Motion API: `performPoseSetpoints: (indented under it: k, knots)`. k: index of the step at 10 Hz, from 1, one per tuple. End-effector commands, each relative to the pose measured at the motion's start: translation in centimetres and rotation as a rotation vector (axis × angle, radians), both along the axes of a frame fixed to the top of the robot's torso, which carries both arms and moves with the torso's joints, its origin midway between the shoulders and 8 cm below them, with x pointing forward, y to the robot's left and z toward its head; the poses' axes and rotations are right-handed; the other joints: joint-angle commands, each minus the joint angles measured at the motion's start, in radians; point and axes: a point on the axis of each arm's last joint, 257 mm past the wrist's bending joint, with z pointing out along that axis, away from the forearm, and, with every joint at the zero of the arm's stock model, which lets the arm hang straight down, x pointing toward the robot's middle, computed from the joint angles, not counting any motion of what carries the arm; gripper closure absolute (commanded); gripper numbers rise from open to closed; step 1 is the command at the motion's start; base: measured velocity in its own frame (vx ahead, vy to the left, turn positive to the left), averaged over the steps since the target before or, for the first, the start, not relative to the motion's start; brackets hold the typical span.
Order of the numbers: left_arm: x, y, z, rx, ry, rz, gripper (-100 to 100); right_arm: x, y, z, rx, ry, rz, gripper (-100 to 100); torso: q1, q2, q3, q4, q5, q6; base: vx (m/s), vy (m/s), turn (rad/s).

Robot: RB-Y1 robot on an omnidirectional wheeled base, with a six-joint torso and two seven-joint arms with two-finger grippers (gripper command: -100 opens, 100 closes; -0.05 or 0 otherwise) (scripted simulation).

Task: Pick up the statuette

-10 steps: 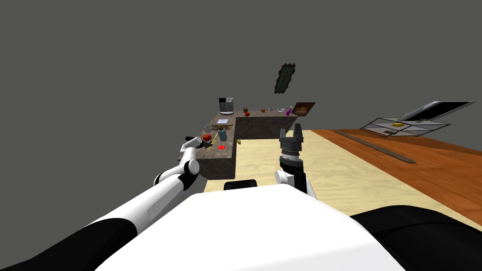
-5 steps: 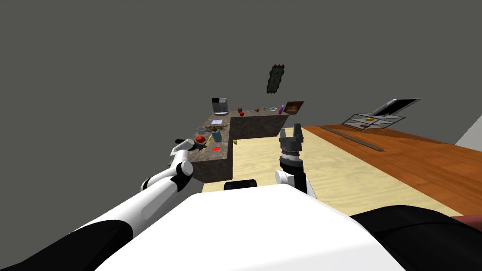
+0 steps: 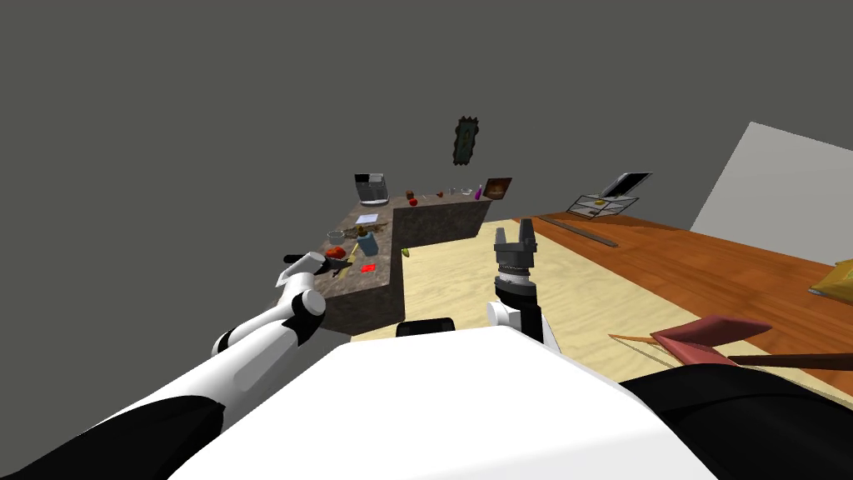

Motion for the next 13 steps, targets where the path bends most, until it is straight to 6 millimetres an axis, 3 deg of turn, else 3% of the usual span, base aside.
performPoseSetpoints:
  k: [1,2,4,5,9,10,11,12,13]
  knots:
    - [-1.0,2.0,0.1,0.005,-0.002,0.023,-100,0.0,0.0,0.0,0.0,0.0,0.0,0,0.0,0.0,0.0,0.0,0.0,0.0,-0.015,-0.043,-0.108]
    - [-0.6,2.3,0.9,0.017,-0.017,0.023,-100,0.0,0.0,0.0,0.0,0.0,0.0,0,0.001,0.0,0.0,0.0,0.0,-0.001,-0.005,-0.016,0.039]
    - [-0.9,1.9,0.3,0.008,-0.006,0.022,-100,0.0,0.0,0.0,0.0,0.0,0.0,0,0.005,-0.001,-0.001,0.0,0.001,-0.001,0.001,0.001,0.011]
    - [-0.9,2.0,0.2,0.009,-0.006,0.022,100,0.0,0.0,0.0,0.0,0.0,0.0,0,0.005,-0.001,-0.001,0.0,0.001,-0.001,0.0,0.0,0.0]
    - [-0.9,2.0,0.3,0.01,-0.006,0.022,100,0.0,0.0,0.0,0.0,0.0,0.0,0,0.005,-0.001,-0.001,0.0,0.001,-0.001,0.0,-0.001,0.0]
    - [-0.9,2.0,0.3,0.01,-0.006,0.022,0,0.0,0.0,0.0,0.0,0.0,0.0,0,0.005,-0.001,-0.001,0.0,0.001,-0.001,0.0,0.0,0.0]
    - [0.3,-0.5,-0.2,0.001,0.004,-0.01,100,0.0,0.0,0.0,0.0,0.0,0.0,0,0.005,-0.001,-0.001,0.0,0.001,-0.001,0.007,0.033,0.19]
    - [0.3,-0.5,-0.2,0.001,0.004,-0.01,100,0.0,0.0,0.0,0.0,0.0,0.0,0,0.007,-0.002,-0.001,-0.001,0.002,-0.002,0.014,0.034,0.131]
    - [1.5,-3.0,-0.4,-0.003,0.008,-0.043,100,0.0,0.0,0.0,0.0,0.0,0.0,0,0.008,-0.001,-0.001,-0.001,0.003,-0.002,0.013,0.041,0.269]
